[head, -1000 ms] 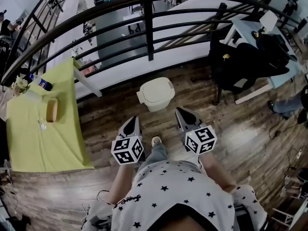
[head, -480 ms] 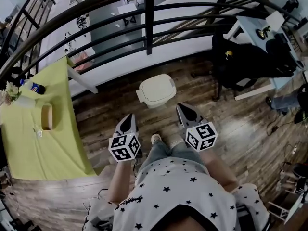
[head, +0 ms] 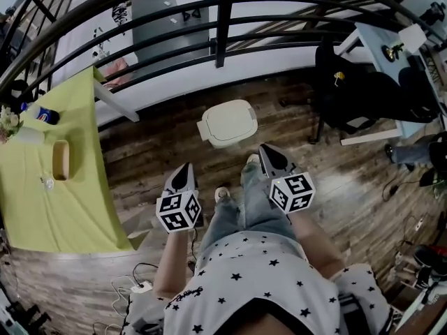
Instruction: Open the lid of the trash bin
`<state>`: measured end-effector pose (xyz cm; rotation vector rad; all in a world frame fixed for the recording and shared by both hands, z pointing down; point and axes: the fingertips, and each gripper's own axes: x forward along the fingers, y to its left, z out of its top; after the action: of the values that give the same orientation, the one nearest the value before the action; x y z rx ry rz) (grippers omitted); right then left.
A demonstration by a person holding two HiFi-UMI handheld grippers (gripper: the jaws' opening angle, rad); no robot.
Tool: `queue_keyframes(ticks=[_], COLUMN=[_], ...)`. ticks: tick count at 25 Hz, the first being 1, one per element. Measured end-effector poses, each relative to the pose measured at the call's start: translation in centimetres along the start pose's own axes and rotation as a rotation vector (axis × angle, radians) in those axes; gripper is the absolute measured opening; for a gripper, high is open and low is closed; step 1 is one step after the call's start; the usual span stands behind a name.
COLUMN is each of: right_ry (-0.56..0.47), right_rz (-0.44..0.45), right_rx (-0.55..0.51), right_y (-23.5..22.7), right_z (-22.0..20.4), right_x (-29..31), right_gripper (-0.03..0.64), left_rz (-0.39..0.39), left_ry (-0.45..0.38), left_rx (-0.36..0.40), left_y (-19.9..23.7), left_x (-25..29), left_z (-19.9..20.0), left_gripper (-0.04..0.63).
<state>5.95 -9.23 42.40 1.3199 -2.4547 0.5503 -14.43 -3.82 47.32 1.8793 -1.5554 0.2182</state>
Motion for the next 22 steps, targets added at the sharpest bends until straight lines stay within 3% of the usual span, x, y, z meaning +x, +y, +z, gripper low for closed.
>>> queue_keyframes(ticks=[10,22], right_ry=[0.076,0.194], right_rz=[0.014,-0.009], right_rx=[0.027,0.046], right_y=[-6.2,-16.1], right_z=[-3.0,-10.4], right_x=[6.8,15.1], right_gripper=[-0.006,-0.006], left_rz=[0.071,0.170], left_ry=[0.058,0.140], left_rx=[-0.045,-0.135], left_y=[1.8,4.1], left_x=[5.2,13.6], left_z=[-2.2,-6.7], left_gripper=[0.011,0.011])
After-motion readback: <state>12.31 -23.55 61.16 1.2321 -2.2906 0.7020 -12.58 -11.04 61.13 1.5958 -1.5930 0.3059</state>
